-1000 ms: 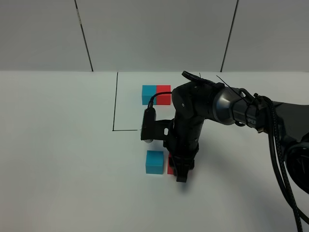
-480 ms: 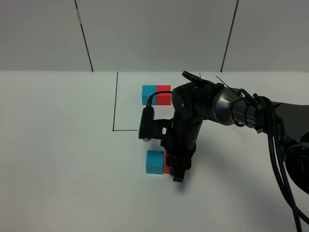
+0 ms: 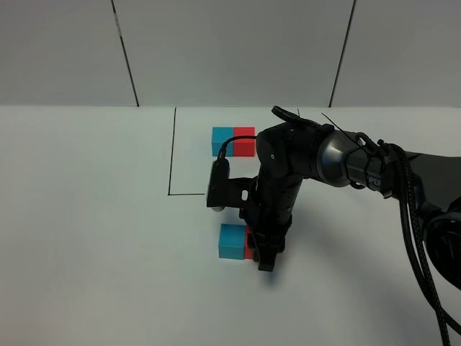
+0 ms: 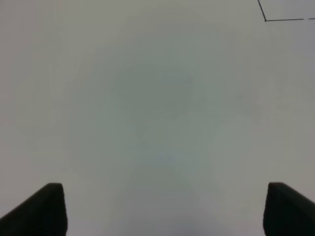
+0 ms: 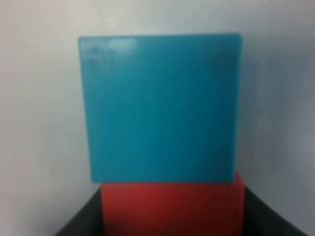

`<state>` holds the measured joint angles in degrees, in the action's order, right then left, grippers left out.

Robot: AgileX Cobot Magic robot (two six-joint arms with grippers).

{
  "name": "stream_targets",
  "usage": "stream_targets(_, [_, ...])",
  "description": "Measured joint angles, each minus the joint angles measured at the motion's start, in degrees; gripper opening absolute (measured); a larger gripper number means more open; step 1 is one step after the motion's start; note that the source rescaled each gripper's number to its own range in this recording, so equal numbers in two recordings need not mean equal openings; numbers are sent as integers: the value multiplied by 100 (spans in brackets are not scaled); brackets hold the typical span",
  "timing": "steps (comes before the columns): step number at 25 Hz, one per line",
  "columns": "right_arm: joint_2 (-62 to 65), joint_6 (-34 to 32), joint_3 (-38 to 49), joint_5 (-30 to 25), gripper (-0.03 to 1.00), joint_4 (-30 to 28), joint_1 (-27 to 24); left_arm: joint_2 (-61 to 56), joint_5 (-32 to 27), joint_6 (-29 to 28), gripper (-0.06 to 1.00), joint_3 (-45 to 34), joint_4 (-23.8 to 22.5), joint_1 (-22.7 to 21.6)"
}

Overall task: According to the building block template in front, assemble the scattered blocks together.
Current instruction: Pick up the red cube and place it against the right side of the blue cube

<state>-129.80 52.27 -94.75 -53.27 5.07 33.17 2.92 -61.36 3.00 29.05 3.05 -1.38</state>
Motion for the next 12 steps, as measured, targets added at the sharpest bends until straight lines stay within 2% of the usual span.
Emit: stream_targets(12, [-5, 298, 0, 31, 1, 61, 0, 0, 0, 0, 69, 0, 0, 0])
